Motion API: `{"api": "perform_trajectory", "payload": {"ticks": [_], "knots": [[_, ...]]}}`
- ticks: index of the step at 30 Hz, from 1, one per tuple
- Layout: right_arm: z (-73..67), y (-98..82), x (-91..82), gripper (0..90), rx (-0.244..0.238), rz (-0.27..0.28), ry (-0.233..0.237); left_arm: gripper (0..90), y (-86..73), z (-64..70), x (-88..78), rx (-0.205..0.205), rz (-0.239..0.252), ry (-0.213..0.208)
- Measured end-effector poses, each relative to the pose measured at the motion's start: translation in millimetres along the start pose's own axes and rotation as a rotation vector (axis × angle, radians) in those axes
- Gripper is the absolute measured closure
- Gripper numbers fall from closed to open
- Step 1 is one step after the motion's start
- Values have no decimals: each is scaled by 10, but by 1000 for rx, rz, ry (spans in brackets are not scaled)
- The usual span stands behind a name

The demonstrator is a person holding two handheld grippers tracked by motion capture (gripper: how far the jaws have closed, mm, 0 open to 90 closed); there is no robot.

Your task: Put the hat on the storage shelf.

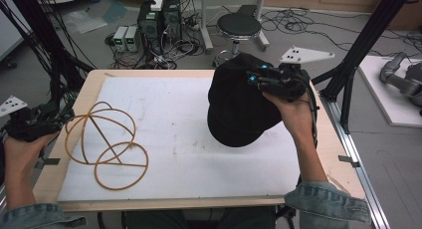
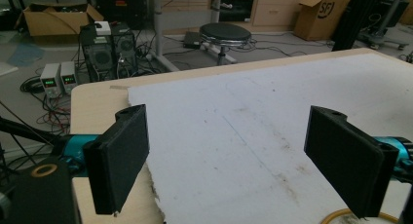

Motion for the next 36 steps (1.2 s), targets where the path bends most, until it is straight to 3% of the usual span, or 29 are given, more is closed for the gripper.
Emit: {"api": "perform_trajectory", "payload": {"ticks": [9, 12, 14, 17, 20, 21, 22, 24, 25, 28, 29, 36], "knots": [[-192, 362, 21, 698, -37, 40, 65, 168, -4, 9, 7, 4, -3, -1], [-331, 582, 66, 698, -60, 74, 131, 169, 4, 9, 4, -1, 1, 0], [-359, 623, 79, 698, -62, 80, 144, 168, 5, 7, 3, -2, 2, -1], [-516, 841, 168, 699, -75, 112, 216, 169, 6, 6, 2, -2, 2, -2], [-586, 922, 225, 699, -73, 125, 255, 169, 6, 9, 1, -2, 3, -4], [-610, 949, 249, 699, -65, 132, 278, 168, 7, 9, 1, -2, 3, -5], [-676, 1016, 326, 698, -46, 149, 344, 169, 9, 8, 0, -2, 4, -5], [-700, 1035, 350, 698, -44, 150, 359, 168, 13, 6, -3, -4, 7, -5], [-765, 1088, 420, 699, -35, 167, 417, 169, 13, 0, -6, -2, 7, -4], [-810, 1122, 466, 698, -32, 173, 451, 169, 14, -11, -15, -7, 9, -1], [-859, 1165, 520, 699, -27, 186, 496, 169, 15, -25, -25, -11, 12, 2], [-960, 1242, 675, 699, -37, 184, 550, 169, 16, -40, -32, -12, 13, 6]]}}
Point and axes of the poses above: each handheld gripper's, and its own axes: x roughly forward along the jaws, y roughly out of its top, z roughly to its right, the point moved 7 cm from there along x, roughly forward along the jaws, and after that the axes turned 14 degrees about y, right-handed, at the moved point
